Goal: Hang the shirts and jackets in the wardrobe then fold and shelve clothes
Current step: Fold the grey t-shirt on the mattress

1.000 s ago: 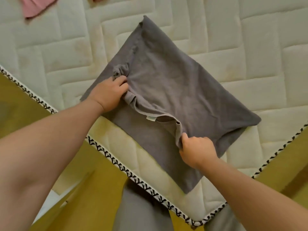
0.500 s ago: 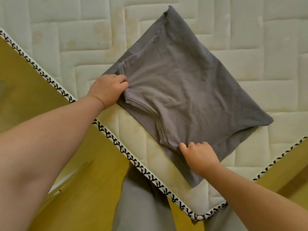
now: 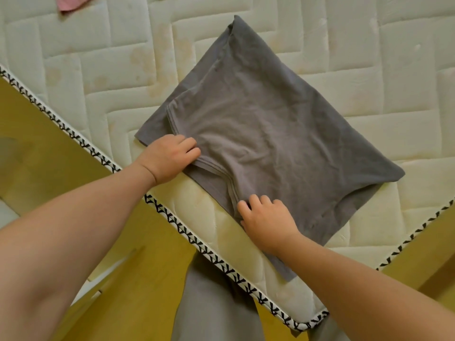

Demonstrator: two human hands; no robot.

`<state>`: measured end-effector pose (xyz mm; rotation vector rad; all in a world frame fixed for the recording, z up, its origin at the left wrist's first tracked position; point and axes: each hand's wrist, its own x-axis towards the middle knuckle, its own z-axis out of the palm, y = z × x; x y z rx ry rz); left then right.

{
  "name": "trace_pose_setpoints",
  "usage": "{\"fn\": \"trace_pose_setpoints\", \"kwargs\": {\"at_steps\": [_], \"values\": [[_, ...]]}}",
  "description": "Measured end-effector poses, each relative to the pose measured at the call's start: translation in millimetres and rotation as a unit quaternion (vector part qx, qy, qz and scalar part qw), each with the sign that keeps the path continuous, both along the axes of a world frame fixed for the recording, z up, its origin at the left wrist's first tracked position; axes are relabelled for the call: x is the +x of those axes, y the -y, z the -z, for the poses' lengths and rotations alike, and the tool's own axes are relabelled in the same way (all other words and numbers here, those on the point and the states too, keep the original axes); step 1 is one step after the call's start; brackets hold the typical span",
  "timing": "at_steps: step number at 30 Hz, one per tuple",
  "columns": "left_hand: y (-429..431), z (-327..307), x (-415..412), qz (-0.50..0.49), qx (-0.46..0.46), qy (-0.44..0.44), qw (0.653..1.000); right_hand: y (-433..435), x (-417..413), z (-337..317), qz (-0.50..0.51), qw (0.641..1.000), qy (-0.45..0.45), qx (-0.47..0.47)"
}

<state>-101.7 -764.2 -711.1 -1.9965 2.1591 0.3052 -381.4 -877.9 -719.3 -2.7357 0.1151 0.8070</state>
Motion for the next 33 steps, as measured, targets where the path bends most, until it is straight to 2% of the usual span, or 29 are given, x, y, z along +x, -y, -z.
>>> {"fn": "trace_pose_setpoints", "kwargs": {"at_steps": [2,10,16,20,21,23,24,25,27,28,29,30,31,33], "values": [[-0.8,-0.8,-1.7,-0.002,0.003,-0.005,1.000,0.7,11.2,4.7,0.006,1.000,-0.001,-0.009],[-5.3,-7.5,-5.6,0.030,0.006,-0.033,0.999,-1.2,13.3,2.7,-0.107,0.993,-0.026,0.028],[-13.2,-6.5,-10.6,0.026,0.038,-0.043,0.998,-3.7,8.2,4.0,-0.123,0.991,-0.047,0.025],[-8.7,-6.4,-15.4,0.013,0.069,-0.061,0.996,-3.7,6.8,3.4,-0.070,0.996,-0.033,0.045],[-6.1,-5.3,-14.9,-0.016,0.057,-0.068,0.996,-2.8,5.0,1.7,-0.019,0.998,-0.016,0.058],[1.4,-0.5,-15.1,-0.179,0.002,-0.084,0.980,-0.2,-1.7,-4.7,0.170,0.981,0.039,0.079],[9.4,1.0,-13.4,-0.300,-0.031,-0.086,0.949,2.4,-5.2,-7.8,0.296,0.949,0.080,0.069],[18.4,4.3,-9.0,-0.420,-0.063,-0.082,0.902,6.0,-9.9,-9.7,0.426,0.898,0.107,0.033],[38.1,4.7,1.8,-0.615,-0.077,-0.087,0.780,15.0,-21.2,-9.8,0.663,0.746,0.063,-0.029],[46.9,4.5,7.5,-0.674,-0.068,-0.108,0.727,19.5,-28.0,-9.0,0.751,0.659,0.006,-0.025],[54.0,5.3,14.1,-0.709,-0.054,-0.131,0.690,21.9,-34.4,-7.7,0.812,0.582,-0.043,0.004],[58.8,6.4,19.6,-0.718,-0.041,-0.148,0.679,21.3,-40.3,-6.4,0.846,0.527,-0.071,0.046],[61.9,8.6,22.7,-0.710,-0.031,-0.160,0.685,19.2,-46.0,-5.3,0.861,0.497,-0.077,0.081],[64.8,9.8,25.9,-0.700,-0.032,-0.163,0.695,15.1,-53.9,-1.4,0.866,0.481,-0.058,0.121]]}}
